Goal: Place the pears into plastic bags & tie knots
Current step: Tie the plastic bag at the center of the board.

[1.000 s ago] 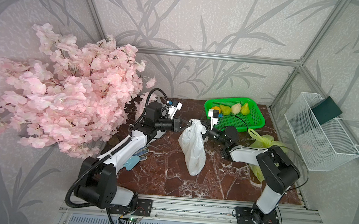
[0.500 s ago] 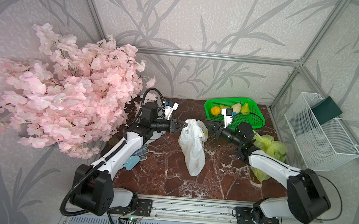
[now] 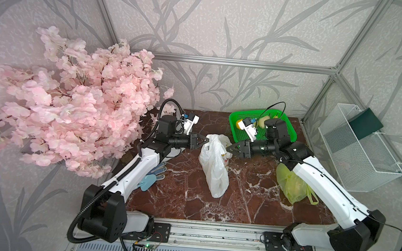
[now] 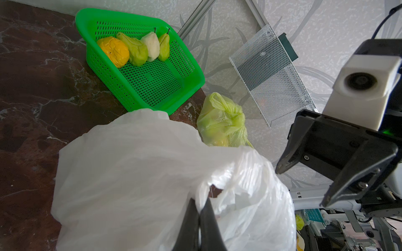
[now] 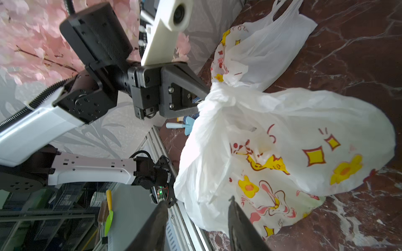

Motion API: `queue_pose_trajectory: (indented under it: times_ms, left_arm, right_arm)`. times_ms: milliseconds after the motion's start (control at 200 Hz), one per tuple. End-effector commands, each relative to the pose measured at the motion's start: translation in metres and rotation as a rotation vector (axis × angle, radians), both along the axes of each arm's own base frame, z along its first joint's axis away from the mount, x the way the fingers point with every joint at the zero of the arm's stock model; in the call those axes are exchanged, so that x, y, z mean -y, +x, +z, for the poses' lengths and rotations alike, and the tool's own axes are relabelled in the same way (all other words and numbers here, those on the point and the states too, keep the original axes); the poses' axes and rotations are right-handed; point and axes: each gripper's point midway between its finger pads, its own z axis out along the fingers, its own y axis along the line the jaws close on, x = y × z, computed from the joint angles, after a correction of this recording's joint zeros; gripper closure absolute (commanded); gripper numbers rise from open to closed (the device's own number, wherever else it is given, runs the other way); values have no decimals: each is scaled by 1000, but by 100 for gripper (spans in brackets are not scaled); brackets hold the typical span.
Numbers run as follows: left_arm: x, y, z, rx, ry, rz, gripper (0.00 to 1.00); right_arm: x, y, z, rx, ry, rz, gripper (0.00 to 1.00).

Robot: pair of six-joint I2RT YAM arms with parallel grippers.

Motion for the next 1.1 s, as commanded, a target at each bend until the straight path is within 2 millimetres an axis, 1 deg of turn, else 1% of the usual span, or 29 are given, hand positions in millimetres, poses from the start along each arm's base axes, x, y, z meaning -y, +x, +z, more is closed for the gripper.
queue_pose_trajectory:
  times_ms: [0,100,285,415,510,585,700,745,785,855,925,1005,1095]
  left_arm:
    - [-1,0,11,45,-1,-1,100]
    - [0,-1,10,41,-2,-7,100]
    - [0,-2,10,41,-2,-10,100]
    - [1,-3,11,44,-2,-15,100]
    - [3,-4,10,42,-2,-19,100]
    - [5,-4,11,42,-3,-26,100]
    - [9,-7,14,47,-1,-39,100]
    - [10,-9,14,47,3,-41,100]
    - [9,-10,14,45,7,-40,100]
    - [6,-14,14,34,30,-33,100]
    - [-1,-21,14,28,83,-20,100]
    - [-12,-29,16,20,127,4,100]
    - [-29,-35,17,11,166,55,100]
  right_arm:
    - [-4,-12,-22,-34,-100,51,53]
    - [-9,-6,-25,-26,-115,51,54]
    - [-17,5,-23,-16,-103,55,54]
    - [-21,12,-28,-14,-111,44,54]
    - [-24,21,-24,11,-91,18,56]
    - [-30,26,-23,7,-72,15,58]
    - [-36,27,-22,4,-50,10,61]
    - [-37,28,-21,4,-43,7,66]
    - [-37,28,-20,5,-39,4,74]
    - [-31,27,-21,14,-58,-19,89]
    - [-18,26,-25,14,-105,-51,100]
    - [7,24,-37,-25,-163,-104,100]
    - [42,24,-59,-63,-265,-185,100]
